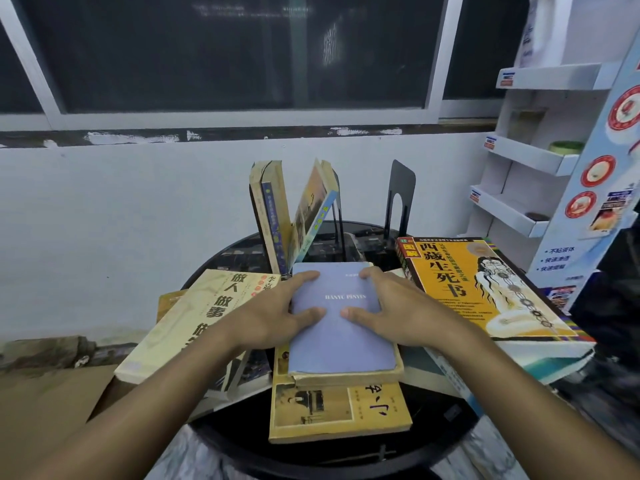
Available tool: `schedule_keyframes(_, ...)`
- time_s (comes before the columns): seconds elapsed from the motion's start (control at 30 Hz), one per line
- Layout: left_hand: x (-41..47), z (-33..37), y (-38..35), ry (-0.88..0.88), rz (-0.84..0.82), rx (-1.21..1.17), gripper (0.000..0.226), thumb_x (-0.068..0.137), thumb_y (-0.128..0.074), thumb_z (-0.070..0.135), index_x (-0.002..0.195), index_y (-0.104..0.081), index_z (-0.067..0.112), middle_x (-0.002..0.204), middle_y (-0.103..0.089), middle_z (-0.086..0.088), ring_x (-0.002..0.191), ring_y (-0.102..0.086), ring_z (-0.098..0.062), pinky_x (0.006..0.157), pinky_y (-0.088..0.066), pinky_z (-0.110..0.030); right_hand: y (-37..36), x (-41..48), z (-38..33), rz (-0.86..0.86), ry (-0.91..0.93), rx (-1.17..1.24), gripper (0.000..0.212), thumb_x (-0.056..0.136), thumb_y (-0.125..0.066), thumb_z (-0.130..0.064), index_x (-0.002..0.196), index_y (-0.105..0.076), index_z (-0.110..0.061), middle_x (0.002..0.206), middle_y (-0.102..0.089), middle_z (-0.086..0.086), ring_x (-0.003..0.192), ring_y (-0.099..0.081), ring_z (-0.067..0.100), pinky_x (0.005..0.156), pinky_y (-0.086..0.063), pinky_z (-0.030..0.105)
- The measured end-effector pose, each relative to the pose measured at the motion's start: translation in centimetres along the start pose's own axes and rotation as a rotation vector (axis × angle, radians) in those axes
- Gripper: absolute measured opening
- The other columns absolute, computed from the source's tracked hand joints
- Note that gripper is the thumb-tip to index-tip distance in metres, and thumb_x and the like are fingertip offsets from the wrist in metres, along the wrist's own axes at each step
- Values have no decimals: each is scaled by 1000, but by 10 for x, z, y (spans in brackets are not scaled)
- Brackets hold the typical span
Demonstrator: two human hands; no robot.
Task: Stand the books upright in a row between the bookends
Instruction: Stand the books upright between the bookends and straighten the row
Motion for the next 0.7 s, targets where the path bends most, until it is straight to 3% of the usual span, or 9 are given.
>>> schedule_keyframes(0.13,0,-1,-1,-27,45,-86,66,97,-60,47,155,-29,40,154,-40,9,126,-45,-7,96,-38,-17,1,5,-2,-17,-16,25,87,88,-63,-65,156,-25,-26,151,-36,2,133,-46,22,97,-42,33)
schedule_keyframes(0.27,-3,1,-1,-77,94,-165,67,95,-65,40,155,-35,33,153,-41,12,128,-45,-2,90,-38,-2,0,4,-2,8,-26,38,91,87,-65,-64,158,-24,-24,152,-36,2,136,-43,22,101,-40,33)
schedule_keyframes(0.3,-4,2,0,-87,107,-199,68,94,-67,38,154,-37,30,153,-42,12,130,-46,-2,93,-40,-3,0,3,-2,18,-25,36,92,87,-65,-65,159,-24,-24,151,-36,2,137,-43,21,101,-39,32)
schedule_keyframes(0.37,-5,0,2,-100,140,-272,70,91,-72,35,153,-41,27,152,-45,10,134,-48,-5,107,-44,-20,1,2,-1,44,-20,41,93,85,-67,-65,158,-26,-24,148,-39,2,136,-43,20,98,-38,30)
schedule_keyframes(0.43,-7,-3,2,-93,152,-353,71,88,-76,34,151,-44,29,149,-50,8,131,-54,-8,106,-51,-35,4,0,-1,72,-11,80,94,84,-71,-61,158,-28,-25,147,-40,1,136,-41,19,94,-35,27)
schedule_keyframes(0.57,-14,1,6,-114,177,-587,66,90,-74,16,148,-47,32,140,-59,7,114,-67,-5,87,-59,-25,18,-5,-4,184,47,151,96,80,-81,-51,157,-31,-25,143,-42,0,136,-40,18,96,-32,23)
schedule_keyframes(0.7,-17,5,29,-199,282,-654,59,94,-70,12,142,-54,42,147,-53,9,117,-67,-13,90,-61,-35,36,-6,-12,329,135,239,97,78,-86,-41,158,-32,-27,131,-41,-6,123,-48,16,102,-43,28)
Point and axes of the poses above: each hand's wrist, its own x-axis towards the middle knuckle, its own y-axis out of the back of the hand, z = x × y, the point moved 9 cm from there along x, towards the middle knuckle
